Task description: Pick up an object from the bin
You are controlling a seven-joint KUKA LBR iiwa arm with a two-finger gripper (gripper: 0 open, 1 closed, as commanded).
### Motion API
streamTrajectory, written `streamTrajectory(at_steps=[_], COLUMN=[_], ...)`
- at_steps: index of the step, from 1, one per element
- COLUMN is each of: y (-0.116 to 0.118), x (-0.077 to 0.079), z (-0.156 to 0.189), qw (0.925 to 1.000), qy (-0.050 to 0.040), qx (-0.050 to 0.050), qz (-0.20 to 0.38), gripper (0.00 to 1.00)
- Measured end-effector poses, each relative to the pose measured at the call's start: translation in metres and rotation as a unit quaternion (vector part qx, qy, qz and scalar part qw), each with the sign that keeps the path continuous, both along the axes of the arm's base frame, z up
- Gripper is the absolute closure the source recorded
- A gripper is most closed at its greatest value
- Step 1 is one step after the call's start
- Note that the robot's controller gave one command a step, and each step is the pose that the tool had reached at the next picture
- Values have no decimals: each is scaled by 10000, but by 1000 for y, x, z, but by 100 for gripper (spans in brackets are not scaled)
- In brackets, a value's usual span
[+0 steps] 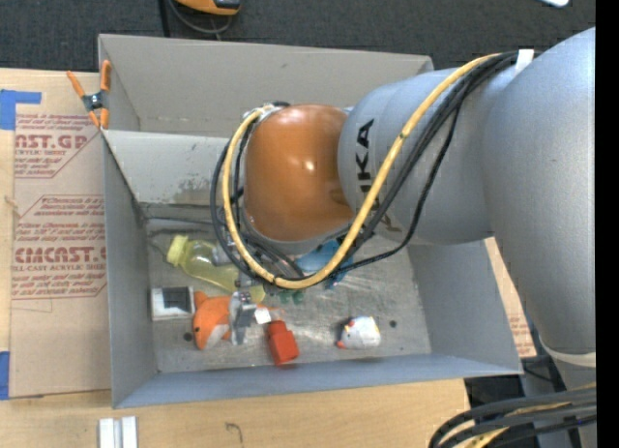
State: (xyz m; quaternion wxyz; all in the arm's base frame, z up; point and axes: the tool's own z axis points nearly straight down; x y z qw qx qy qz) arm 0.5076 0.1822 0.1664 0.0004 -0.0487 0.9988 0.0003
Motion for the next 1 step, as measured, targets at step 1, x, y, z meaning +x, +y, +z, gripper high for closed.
streamTrajectory(at_steps=[1], y=[8], x=[-1], z=[-63], qw=[9994], qy=[-22], qx=[10], qz=[349], gripper=[0])
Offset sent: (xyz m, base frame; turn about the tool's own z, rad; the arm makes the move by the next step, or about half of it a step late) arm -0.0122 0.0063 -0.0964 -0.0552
